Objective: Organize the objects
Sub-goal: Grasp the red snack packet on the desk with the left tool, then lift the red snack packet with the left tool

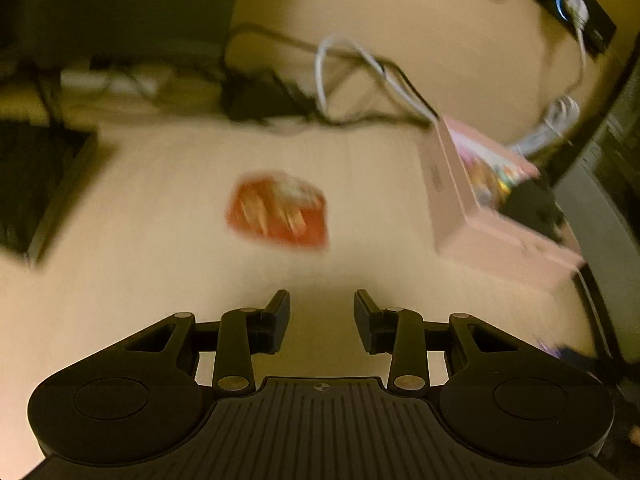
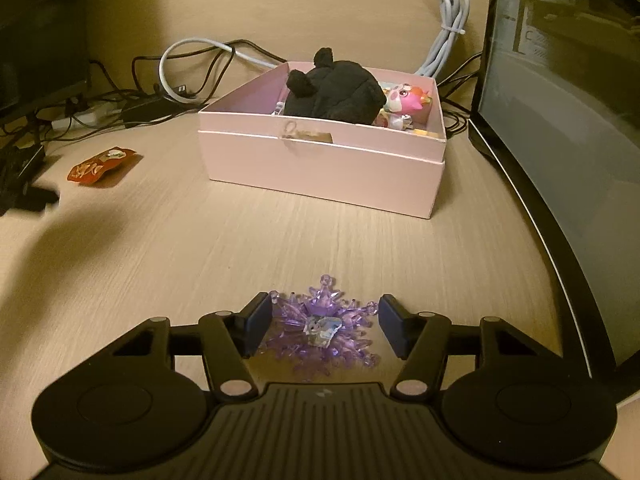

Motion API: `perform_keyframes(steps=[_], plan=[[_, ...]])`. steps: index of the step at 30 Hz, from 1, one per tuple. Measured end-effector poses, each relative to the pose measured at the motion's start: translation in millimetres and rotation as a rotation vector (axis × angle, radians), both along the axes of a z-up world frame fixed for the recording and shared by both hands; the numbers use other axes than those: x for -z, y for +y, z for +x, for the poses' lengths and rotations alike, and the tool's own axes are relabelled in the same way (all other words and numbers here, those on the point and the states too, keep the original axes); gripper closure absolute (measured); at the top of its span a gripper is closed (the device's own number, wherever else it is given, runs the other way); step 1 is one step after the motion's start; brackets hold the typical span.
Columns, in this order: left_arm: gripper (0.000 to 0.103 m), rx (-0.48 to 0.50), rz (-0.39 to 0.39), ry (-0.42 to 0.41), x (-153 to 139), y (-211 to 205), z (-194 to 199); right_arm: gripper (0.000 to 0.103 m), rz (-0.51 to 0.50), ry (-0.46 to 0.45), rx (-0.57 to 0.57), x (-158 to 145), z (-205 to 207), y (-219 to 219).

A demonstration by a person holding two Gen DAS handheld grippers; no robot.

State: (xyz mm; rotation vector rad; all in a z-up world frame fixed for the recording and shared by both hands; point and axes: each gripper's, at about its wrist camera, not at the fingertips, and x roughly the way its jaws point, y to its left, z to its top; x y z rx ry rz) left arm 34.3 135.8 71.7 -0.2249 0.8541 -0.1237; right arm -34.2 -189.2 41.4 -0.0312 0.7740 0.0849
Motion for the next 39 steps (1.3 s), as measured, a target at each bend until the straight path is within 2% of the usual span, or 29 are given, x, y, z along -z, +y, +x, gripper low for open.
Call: perform_keyframes(steps=[4,7,10,15,20,30,35,39], plan=[[0.064,-0.021,0.024,-0.021,-7,15,47,0.020,-0.012,0.019,0.038,1,4,-3],[0.064,-0.066,0.040,-0.032,-5,21,78,0.014,0.005,0.043,0.049,2,2,-7],[0.064,-0.078,0.049,-0.017,3,21,105,0.002,-0.004,0.060,0.052,4,-3,-6],[0.064,-0.051,0.082,0.036,22,12,119,0.000,0.000,0.063,0.061,5,-4,-6],[0.064,0.014,0.025,0.063,31,-2,97,0.000,0.001,0.050,0.069,6,-7,-5],[0.064,0.221,0.009,0.056,31,-60,17,0.000,0.002,0.023,0.071,7,-9,-6],[0.064,0.371,0.120,-0.014,28,-81,-22,0.000,0.002,0.021,0.071,7,-10,-6],[0.064,0.462,0.189,-0.061,29,-91,-38,0.000,0.002,0.016,0.072,7,-11,-5]])
